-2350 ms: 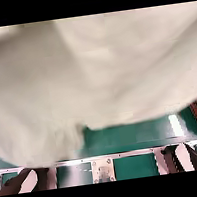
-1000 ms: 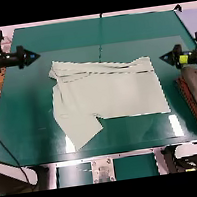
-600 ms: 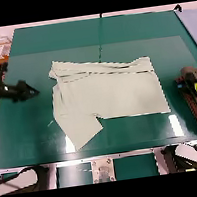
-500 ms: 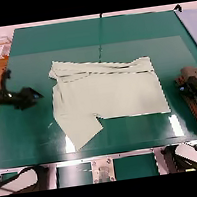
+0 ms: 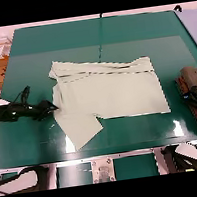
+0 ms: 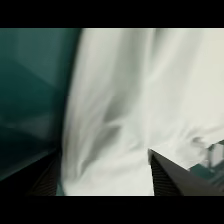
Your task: Fold the shirts.
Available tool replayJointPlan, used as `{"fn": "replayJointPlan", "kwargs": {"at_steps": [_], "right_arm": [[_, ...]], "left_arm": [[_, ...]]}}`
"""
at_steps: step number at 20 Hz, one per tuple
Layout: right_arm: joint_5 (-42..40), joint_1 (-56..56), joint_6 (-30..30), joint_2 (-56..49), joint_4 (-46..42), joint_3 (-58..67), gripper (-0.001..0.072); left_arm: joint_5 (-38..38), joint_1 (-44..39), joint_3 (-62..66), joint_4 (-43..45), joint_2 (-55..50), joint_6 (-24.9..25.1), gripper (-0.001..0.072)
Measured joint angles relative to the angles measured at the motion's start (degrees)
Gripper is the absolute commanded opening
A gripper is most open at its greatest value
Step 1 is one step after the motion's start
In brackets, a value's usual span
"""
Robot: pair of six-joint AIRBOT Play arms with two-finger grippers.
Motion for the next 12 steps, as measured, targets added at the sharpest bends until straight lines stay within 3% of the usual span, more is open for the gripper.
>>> {"fn": "replayJointPlan", "kwargs": {"at_steps": [1,2,3,4,5,12], "right_arm": [[0.17,-0.11,-0.55,-1.11,-0.09,-0.04,0.0424],[0.48,-0.13,-1.01,-2.23,-0.37,-0.07,0.0431],[0.98,-0.13,-1.42,-3.5,-0.48,-0.11,0.0432],[1.4,-0.15,-1.9,-4.7,-0.52,-0.09,0.0476],[1.81,-0.15,-2.4,-6.05,-0.63,-0.09,0.0522],[5.62,2.6,-5.03,-13.4,-0.39,0.02,0.053]], "left_arm": [[-0.02,-0.81,-0.22,-1.29,-1.2,0.94,0.0479],[0.04,-1.33,-0.39,-1.68,-2.29,2.01,0.0403],[-0.02,-1.6,-0.39,-1.64,-2.95,2.91,0.0403],[-0.63,-1.62,-0.22,-1.7,-3.48,3.69,0.025],[-0.94,-1.42,0.09,-1.09,-3.91,4.11,0.0037],[-3.76,1.09,2.56,4.07,-4.74,5.79,0.0025]]}}
